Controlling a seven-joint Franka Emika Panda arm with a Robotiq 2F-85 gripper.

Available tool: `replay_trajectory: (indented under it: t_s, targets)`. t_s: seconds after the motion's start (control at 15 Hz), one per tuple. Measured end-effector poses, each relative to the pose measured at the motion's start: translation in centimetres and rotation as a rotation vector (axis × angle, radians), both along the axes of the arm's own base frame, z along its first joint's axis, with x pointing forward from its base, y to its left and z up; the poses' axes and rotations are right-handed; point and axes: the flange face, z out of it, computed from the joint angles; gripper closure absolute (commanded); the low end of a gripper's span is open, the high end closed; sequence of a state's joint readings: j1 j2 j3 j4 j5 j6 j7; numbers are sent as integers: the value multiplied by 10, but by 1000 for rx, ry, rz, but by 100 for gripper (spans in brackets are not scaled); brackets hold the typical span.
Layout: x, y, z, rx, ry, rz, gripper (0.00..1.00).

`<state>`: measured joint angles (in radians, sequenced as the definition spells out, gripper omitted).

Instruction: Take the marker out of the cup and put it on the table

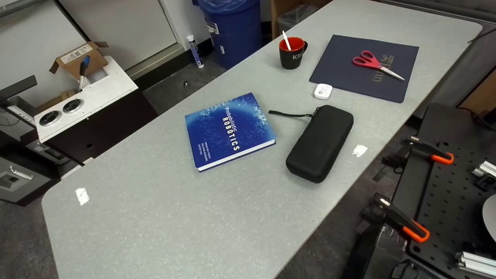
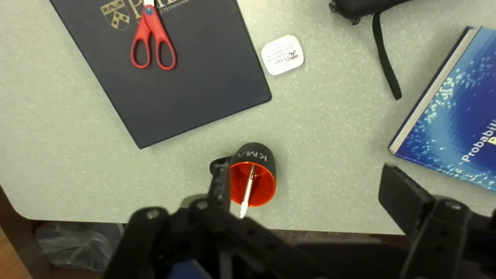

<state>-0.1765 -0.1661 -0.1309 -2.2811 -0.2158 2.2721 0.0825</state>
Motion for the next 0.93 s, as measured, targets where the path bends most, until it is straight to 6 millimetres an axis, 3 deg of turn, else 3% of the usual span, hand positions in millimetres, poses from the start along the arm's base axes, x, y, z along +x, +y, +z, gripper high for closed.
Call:
replay_trajectory:
  t_s: [0.27, 0.47, 0.67, 0.93]
  targets:
    - [50, -22, -76, -24, -34, -103, 0]
    - [87, -43, -121, -39, -48, -167, 0]
    - [116, -66, -148, -66, -47, -225, 0]
    - [139, -87, -163, -74, -48, -288, 0]
